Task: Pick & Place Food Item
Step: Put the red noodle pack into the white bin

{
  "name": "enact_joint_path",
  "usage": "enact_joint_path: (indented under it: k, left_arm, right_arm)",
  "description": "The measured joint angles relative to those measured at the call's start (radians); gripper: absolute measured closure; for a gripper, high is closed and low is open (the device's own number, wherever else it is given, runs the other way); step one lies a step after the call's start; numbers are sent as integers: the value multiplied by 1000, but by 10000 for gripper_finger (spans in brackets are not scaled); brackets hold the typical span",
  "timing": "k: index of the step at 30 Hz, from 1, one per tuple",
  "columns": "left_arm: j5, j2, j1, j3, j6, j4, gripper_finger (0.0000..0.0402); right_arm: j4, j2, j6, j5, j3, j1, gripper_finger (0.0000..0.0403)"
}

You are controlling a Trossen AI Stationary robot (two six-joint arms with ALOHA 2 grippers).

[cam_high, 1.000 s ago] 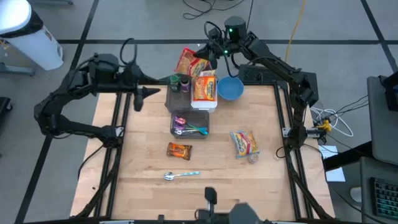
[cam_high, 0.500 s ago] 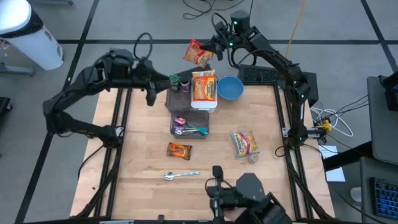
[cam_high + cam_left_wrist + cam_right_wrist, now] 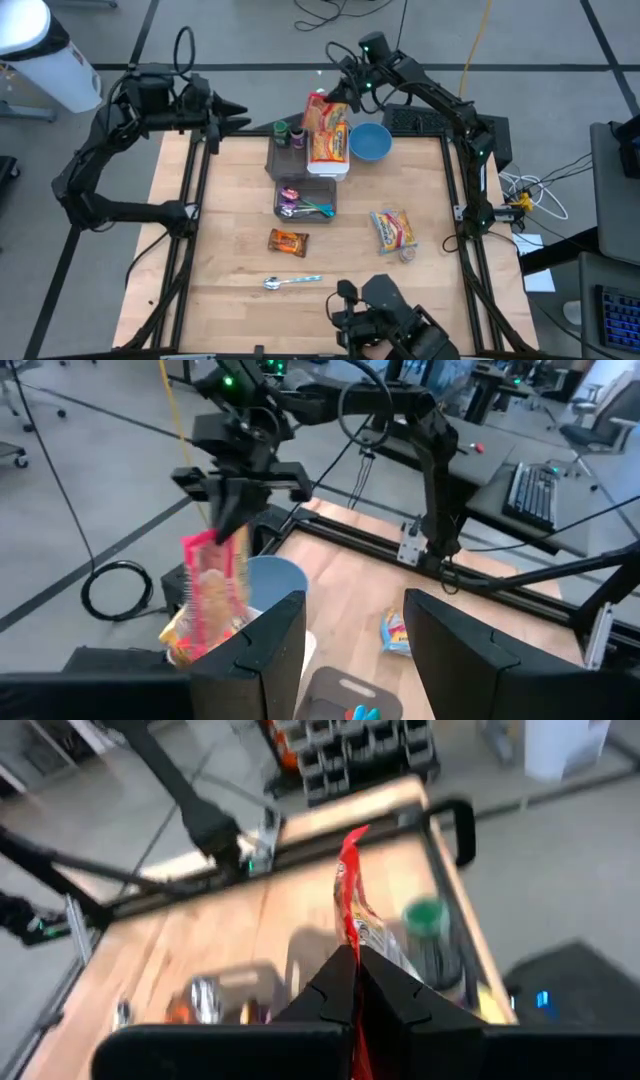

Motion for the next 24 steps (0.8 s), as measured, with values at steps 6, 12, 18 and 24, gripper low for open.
enact_joint_path:
  k: [6, 12, 18, 24]
  left_arm:
    - [1, 11, 10, -1, 10, -16, 222]
    - [1, 20, 10, -1, 19, -17, 222]
    - [1, 19, 10, -1, 6, -17, 222]
    - [1, 18, 10, -1, 3, -20, 222]
  right_arm:
    - [-193, 0, -193, 141, 0, 32, 403]
    - [-191, -1, -233, 162, 0, 64, 403]
    - [-186, -2, -264, 205, -36, 80, 403]
    - [-169, -1, -250, 210, -141, 80, 403]
